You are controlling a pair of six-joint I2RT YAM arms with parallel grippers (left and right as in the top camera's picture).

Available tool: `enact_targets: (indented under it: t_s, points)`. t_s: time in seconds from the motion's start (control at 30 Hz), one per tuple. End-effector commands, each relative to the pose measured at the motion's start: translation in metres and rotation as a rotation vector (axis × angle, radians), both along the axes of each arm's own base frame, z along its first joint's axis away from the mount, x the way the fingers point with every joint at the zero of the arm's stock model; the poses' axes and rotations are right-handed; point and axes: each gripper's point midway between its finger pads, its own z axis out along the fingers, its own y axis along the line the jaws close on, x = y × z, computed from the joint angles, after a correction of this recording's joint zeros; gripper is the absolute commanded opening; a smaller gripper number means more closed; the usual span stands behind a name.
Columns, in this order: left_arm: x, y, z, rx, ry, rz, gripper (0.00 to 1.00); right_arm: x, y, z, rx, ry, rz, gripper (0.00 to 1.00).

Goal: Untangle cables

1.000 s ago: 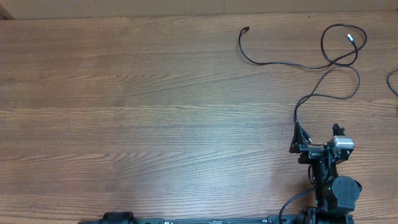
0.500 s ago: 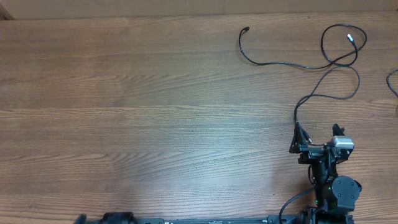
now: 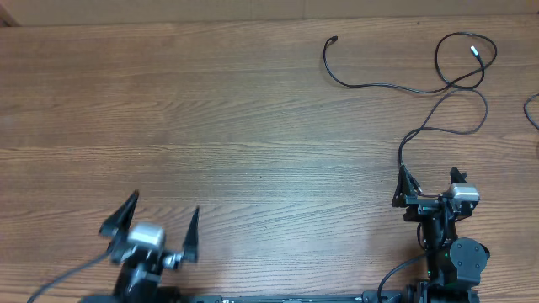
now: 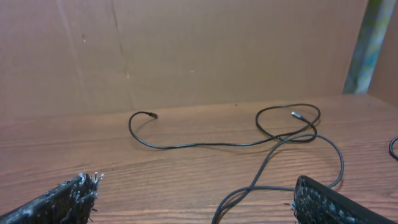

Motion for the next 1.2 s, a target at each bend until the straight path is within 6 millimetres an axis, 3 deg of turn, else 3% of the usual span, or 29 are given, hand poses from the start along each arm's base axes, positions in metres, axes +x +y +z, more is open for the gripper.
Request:
enact_targets:
  t_s: [0.0,0.2,0.57,0.73,0.8,1.17]
  points:
    - [0.025,-0.002,-0.036,0.039,0.013,-0.012,0.99,0.0,-0.002,-0.004,-0.004,0.005,-0.009,1.0]
    - [0.05,-0.005,-0.078,0.037,0.013,-0.034,1.0,0.0,-0.002,-0.004,-0.004,0.005,-0.009,1.0]
    - [0.071,-0.005,-0.113,0.039,-0.065,-0.033,1.0,0.0,-0.002,-0.004,-0.004,0.005,-0.009,1.0]
    - [0.071,-0.003,-0.117,0.064,-0.051,-0.017,0.99,0.0,-0.002,-0.004,-0.004,0.005,-0.009,1.0]
    - [0.072,0.0,-0.128,0.06,-0.005,-0.004,0.99,0.0,-0.002,-0.004,-0.004,0.005,-0.009,1.0]
    - [0.074,0.013,-0.13,-0.082,0.036,0.081,1.0,0.0,-0.002,-0.004,-0.004,0.005,-0.009,1.0]
